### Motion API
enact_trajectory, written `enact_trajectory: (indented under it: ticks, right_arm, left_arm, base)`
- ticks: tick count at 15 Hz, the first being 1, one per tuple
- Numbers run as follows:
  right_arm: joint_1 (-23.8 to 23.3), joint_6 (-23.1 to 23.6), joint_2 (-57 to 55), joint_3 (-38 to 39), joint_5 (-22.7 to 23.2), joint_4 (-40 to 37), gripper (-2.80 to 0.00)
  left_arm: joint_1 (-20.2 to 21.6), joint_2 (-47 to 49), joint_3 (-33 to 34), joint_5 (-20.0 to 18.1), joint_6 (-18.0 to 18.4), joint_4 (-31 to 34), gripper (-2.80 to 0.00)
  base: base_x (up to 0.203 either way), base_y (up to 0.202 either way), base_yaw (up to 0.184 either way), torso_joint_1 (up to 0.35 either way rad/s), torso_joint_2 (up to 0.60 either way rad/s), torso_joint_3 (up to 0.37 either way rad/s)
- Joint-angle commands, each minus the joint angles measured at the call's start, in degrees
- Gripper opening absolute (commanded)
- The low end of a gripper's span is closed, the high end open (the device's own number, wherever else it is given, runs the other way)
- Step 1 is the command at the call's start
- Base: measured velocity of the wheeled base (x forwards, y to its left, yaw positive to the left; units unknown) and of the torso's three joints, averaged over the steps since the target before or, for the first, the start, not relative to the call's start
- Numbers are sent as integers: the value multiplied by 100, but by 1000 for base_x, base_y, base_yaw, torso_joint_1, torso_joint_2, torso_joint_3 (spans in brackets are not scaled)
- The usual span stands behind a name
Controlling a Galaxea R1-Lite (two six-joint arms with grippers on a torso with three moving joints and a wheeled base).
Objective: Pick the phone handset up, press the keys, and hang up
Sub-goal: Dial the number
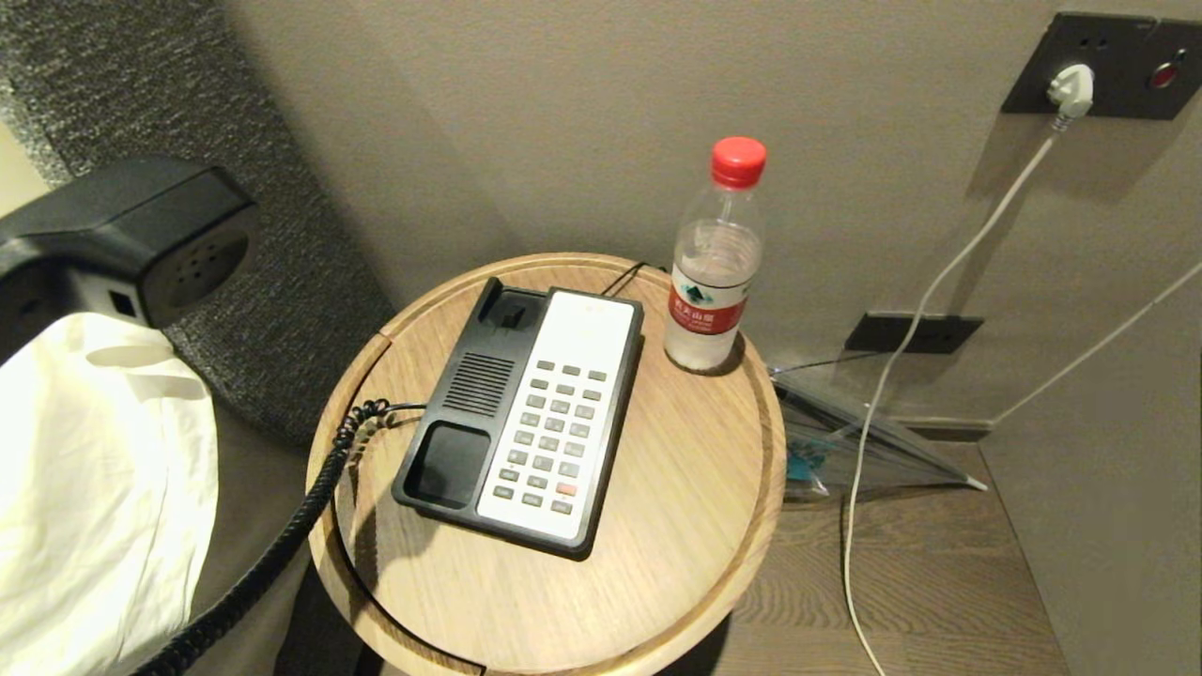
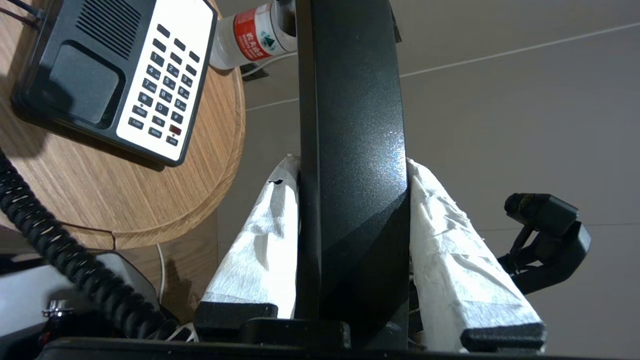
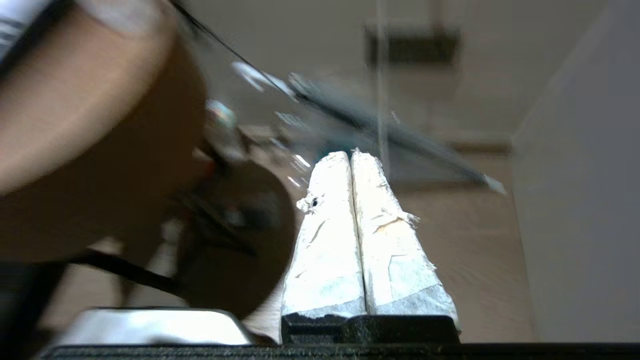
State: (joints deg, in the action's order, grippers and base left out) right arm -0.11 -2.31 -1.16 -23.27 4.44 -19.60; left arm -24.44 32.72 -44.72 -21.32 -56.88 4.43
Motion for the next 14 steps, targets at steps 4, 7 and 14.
enact_trajectory:
  ticks: [4,7,14]
  right_arm:
    - [-3,-349,-784,-2700,551,-1576,-280]
    - [-6,-722,-2703,-4551,792,-1759,-280]
    - [343,-443,-5431,-5405,2306,-2468,-280]
  left_arm:
    - [1,22,8,-12,-30,6,-280]
    - [1,33,8,-12,-34,6,-280]
    - [1,-2,95,-4,-34,-3,-280]
  base:
    - [0,0,0,0,0,0]
    - [0,0,0,0,0,0]
    - [0,0,0,0,0,0]
